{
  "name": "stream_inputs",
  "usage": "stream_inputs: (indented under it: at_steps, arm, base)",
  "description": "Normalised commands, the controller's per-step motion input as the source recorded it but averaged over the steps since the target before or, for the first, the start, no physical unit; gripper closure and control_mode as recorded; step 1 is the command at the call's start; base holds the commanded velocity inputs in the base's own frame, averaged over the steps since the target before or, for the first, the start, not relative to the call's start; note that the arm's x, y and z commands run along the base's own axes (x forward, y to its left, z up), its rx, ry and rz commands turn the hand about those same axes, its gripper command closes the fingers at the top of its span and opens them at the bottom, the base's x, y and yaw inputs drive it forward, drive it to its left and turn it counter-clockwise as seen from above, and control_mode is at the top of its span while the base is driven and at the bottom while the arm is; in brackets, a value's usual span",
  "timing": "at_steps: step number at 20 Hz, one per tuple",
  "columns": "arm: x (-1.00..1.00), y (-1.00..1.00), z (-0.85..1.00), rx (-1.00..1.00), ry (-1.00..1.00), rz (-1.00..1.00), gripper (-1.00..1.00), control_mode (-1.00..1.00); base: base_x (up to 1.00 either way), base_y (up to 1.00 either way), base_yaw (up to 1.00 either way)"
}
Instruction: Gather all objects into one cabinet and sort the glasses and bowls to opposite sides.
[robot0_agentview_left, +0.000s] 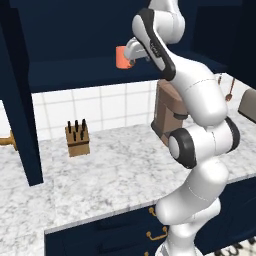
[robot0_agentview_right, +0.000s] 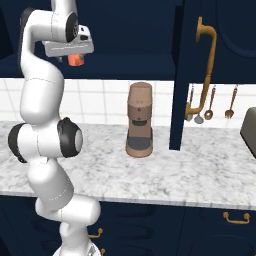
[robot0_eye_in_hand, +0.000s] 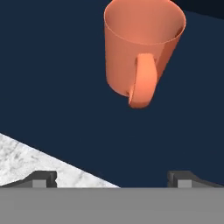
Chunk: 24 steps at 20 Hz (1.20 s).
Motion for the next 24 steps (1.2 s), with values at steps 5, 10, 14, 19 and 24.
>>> stream_inputs:
  at_steps: [5, 10, 14, 19, 24]
  arm:
    - [0.59, 0.00, 0.00, 0.00, 0.00, 0.07, -1.00, -1.00]
    - [0.72, 0.00, -0.01, 0.00, 0.00, 0.07, -1.00, -1.00]
    - [0.52, 0.05, 0.00, 0.00, 0.00, 0.03, -1.00, -1.00]
    - [0.58, 0.06, -0.02, 0.00, 0.00, 0.02, -1.00, -1.00]
    - [0.27, 0.04, -0.13, 0.00, 0.04, 0.00, -1.00, -1.00]
  base:
    - [0.00, 0.00, 0.00]
    - [0.00, 0.00, 0.00]
    - [0.00, 0.00, 0.00]
    - [0.00, 0.00, 0.00]
    - [0.00, 0.00, 0.00]
